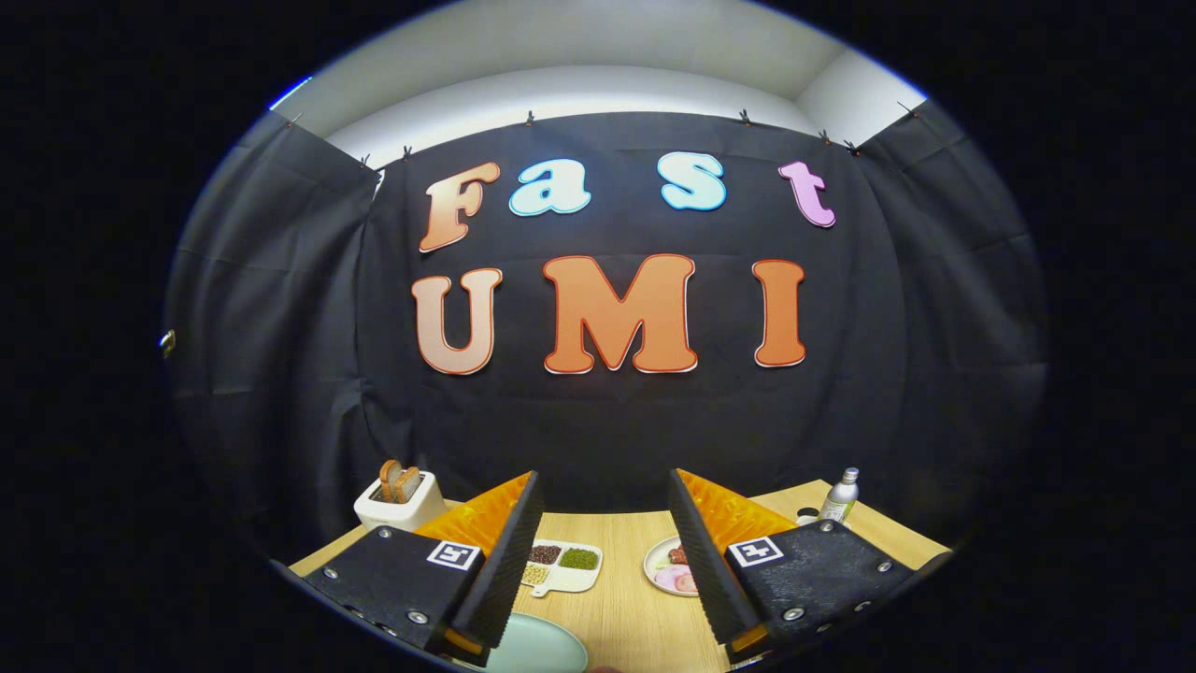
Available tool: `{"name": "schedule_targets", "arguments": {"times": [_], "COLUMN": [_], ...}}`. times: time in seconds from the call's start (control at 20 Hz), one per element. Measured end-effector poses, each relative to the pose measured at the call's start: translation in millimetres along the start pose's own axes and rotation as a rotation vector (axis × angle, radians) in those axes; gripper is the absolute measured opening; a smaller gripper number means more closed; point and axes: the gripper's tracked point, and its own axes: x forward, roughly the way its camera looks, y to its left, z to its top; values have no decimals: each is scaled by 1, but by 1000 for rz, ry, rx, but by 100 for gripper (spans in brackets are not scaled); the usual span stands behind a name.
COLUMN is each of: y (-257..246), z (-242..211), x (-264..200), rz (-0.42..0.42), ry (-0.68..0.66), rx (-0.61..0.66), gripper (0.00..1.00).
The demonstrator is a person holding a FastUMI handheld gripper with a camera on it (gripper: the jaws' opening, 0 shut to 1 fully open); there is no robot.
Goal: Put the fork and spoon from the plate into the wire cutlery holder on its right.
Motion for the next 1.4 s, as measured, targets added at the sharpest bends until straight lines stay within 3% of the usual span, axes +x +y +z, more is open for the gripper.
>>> {"name": "schedule_targets", "arguments": {"times": [0.45,0.9,1.4], "y": [82,137,150], "z": [-71,-192,-292], "x": [2,-5,-34], "rz": [112,177,197], "ry": [208,651,1111], "rx": [11,14,34], "gripper": [86,92,93]}}
